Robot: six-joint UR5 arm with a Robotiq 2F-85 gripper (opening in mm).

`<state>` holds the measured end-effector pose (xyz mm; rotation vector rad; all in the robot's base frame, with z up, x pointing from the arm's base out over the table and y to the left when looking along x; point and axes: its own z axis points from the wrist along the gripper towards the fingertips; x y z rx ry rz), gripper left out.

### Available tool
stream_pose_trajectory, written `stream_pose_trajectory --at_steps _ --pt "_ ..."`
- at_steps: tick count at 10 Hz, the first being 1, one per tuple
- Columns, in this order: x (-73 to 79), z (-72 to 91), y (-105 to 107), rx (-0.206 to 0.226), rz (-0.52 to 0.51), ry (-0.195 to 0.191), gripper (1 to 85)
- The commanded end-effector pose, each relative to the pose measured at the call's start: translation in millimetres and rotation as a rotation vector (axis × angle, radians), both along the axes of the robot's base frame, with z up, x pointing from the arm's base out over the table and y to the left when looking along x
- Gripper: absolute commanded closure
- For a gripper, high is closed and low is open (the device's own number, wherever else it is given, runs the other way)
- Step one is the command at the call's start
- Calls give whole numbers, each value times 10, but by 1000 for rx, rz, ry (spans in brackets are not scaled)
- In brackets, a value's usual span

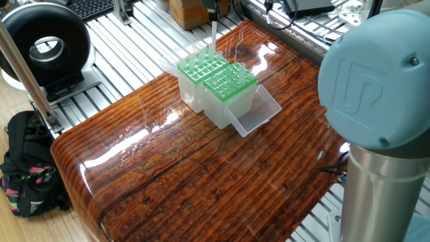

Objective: Transfer all large pipette tips from one holder to another

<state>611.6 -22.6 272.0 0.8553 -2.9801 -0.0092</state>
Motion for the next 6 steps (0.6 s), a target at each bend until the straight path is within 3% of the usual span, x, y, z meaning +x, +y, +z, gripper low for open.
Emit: stream_pose_trajectory --at_steps 1,6 --pt "-27 -33 47 22 -8 5 717" --pt "-33 -73 -12 2 6 11 717"
